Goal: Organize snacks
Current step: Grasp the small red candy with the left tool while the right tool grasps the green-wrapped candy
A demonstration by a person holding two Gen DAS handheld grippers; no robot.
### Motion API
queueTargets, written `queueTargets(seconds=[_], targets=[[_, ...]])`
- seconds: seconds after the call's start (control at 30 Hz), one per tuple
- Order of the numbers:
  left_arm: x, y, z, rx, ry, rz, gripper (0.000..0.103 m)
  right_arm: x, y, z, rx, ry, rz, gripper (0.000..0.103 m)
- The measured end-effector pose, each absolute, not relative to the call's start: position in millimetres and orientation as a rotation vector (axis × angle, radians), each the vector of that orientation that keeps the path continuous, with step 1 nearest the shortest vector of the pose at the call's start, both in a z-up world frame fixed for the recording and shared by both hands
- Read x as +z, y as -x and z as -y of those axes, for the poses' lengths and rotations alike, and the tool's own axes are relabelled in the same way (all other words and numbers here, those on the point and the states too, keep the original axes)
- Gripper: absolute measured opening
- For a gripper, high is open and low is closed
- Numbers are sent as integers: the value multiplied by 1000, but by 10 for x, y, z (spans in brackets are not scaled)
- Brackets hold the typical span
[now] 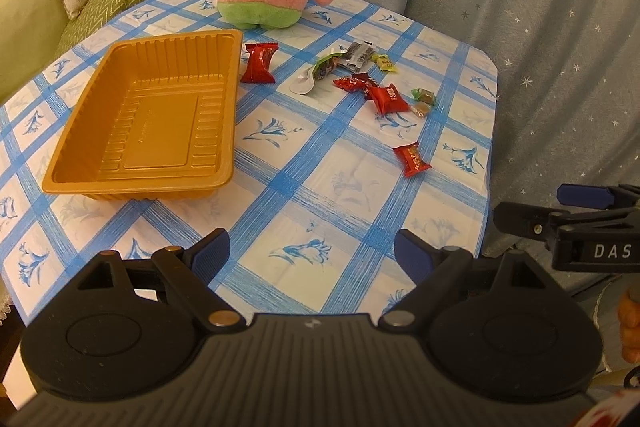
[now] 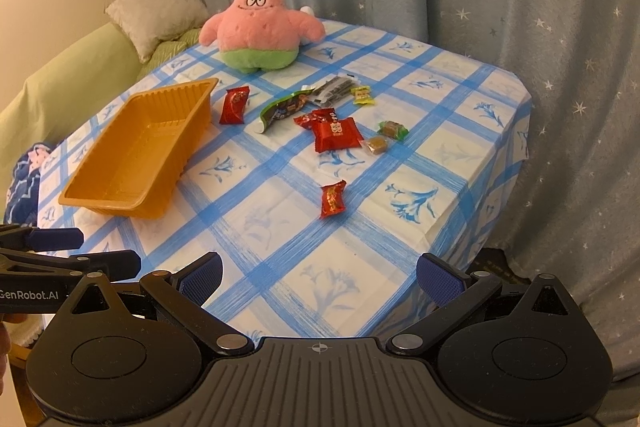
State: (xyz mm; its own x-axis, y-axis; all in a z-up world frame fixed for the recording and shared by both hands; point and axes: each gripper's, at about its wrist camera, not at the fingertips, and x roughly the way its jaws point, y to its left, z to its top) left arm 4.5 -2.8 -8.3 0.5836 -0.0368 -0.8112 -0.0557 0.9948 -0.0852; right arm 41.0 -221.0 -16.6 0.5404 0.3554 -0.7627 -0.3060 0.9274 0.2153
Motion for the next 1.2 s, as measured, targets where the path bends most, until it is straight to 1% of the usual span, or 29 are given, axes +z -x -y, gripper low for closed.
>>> queueTargets(seconds=[0.4,0.57,0.7,0.77,0.8,0.87,0.97,1.03,1.1,1.17,1.2], targets=[[-320,-231,208,28,153,-934,87,-311,-616,2493,422,-92,-840,103],[-373,-410,371,29,160,-931,83,-356,-848,2610,465,-79,-821,103],[-432,-601,538,26,157,-927,77,-403,-1076,2706,499,-56,-816,103],[-473,-722,632,20,164,-928,76,-445,-1214,2762,521,-49,-823,97],[-492,-766,665,19,168,-929,75,-465,-1284,2791,526,-48,-825,92],[-542,-888,750,17,171,-932,74,-510,-1426,2853,530,-46,-836,91],[-630,-1069,866,12,176,-945,66,-566,-1606,2966,543,-44,-839,89],[-703,-1206,945,1,179,-959,59,-597,-1722,3037,550,-38,-836,86],[-758,-1304,1004,-9,177,-964,57,-637,-1831,3094,560,-32,-840,84],[-825,-1424,1072,-17,170,-971,52,-676,-1948,3148,567,-30,-850,83],[-859,-1477,1098,-20,167,-977,48,-692,-1996,3171,573,-31,-854,82]])
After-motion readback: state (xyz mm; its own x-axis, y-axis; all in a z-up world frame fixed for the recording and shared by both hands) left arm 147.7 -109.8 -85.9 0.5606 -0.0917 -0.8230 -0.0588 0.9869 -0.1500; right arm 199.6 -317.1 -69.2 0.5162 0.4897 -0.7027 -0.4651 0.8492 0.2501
